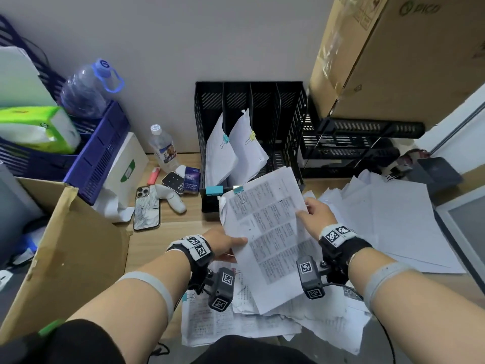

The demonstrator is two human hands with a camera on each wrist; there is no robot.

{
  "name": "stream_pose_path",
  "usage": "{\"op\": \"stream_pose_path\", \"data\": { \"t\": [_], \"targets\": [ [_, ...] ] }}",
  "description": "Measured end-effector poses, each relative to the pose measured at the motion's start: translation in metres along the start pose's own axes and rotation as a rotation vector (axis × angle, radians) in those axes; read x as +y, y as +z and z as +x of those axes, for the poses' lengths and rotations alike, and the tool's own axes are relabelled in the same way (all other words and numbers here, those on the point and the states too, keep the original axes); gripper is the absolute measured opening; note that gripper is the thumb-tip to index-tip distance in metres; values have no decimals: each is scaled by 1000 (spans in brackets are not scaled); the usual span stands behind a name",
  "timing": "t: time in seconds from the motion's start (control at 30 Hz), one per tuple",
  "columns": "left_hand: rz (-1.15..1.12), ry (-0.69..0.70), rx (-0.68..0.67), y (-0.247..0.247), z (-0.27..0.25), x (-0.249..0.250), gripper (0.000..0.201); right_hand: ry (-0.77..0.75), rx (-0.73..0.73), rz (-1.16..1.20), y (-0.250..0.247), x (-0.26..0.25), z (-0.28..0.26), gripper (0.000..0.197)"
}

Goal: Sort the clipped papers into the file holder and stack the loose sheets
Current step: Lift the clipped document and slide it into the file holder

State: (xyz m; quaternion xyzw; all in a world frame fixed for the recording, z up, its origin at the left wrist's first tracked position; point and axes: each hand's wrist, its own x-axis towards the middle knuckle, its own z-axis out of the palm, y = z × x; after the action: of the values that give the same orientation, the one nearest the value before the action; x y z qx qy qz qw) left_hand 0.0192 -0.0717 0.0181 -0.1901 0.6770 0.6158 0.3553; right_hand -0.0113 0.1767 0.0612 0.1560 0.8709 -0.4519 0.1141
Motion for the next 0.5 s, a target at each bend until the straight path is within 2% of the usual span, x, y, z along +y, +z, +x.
{"op": "stream_pose_path", "data": {
  "t": [0.1, 0.13, 0.2, 0.27, 0.3, 0.33, 0.37, 0.43, 0.5],
  "targets": [
    [54, 131, 52, 0, -8, 20, 13, -67, 182, -125, -1, -15, 2, 47],
    [78, 183, 62, 0, -12, 30, 15, -78, 163, -170, -1, -22, 2, 53],
    [131, 292, 69, 0, -18, 49, 14, -36, -70, -155, 2, -39, -7, 69],
    [187, 409, 60, 0, -28, 66, 10, 31, -328, -37, 6, -62, -23, 93],
    [206, 456, 51, 2, -30, 72, 13, 44, -402, 22, 9, -70, -31, 99],
    [227, 519, 31, 5, -35, 79, 15, 17, -426, 77, 12, -80, -40, 95],
    [264, 594, 7, 5, -37, 84, 19, -15, -419, 106, 16, -87, -45, 83],
    [421, 721, -43, 7, -40, 90, 38, -43, -358, 112, 23, -102, -57, 64],
    [565, 798, -44, 5, -39, 92, 63, -11, -260, 102, 26, -113, -63, 70]
  ]
}}
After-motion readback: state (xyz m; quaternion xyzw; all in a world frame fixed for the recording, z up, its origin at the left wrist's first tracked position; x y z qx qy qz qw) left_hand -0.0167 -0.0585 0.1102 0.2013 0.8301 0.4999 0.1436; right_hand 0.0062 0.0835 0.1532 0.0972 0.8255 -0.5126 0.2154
